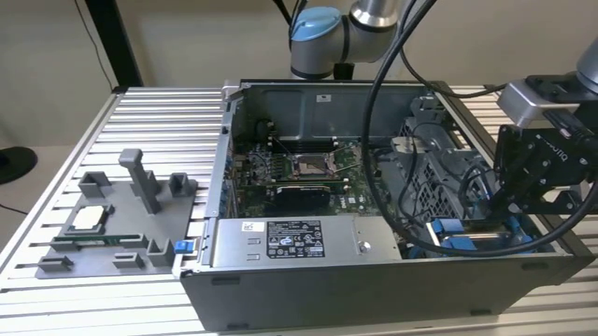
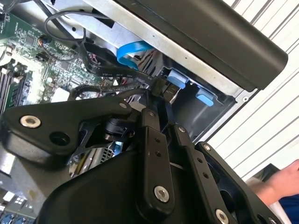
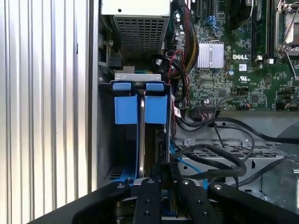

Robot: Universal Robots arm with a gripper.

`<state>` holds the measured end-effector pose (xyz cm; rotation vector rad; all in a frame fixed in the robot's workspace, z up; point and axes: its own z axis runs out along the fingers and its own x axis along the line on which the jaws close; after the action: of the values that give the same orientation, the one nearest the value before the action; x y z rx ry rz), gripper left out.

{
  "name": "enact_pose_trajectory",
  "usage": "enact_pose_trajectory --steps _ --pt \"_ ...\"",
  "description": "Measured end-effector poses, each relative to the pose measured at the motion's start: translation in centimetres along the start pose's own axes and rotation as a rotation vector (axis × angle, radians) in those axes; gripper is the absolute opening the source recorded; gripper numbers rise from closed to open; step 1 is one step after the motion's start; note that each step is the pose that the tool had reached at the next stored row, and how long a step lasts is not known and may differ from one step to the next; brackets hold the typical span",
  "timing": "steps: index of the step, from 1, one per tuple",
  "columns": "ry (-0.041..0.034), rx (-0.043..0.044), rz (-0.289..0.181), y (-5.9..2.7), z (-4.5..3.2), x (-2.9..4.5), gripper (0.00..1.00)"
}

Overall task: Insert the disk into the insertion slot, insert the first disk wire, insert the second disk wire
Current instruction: 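Insert the first disk wire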

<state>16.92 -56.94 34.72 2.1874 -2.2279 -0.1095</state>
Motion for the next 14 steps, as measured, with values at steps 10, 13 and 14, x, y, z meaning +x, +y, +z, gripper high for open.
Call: enact_pose_trajectory --steps 10,13,14 --pt "0.0000 0.0000 0.000 -0.02 0.35 0.03 0.00" --pt "0.0001 0.0000 0.000 -0.03 0.45 0.03 0.00" --pt "0.0001 0.0000 0.000 -0.03 0.49 0.04 0.00"
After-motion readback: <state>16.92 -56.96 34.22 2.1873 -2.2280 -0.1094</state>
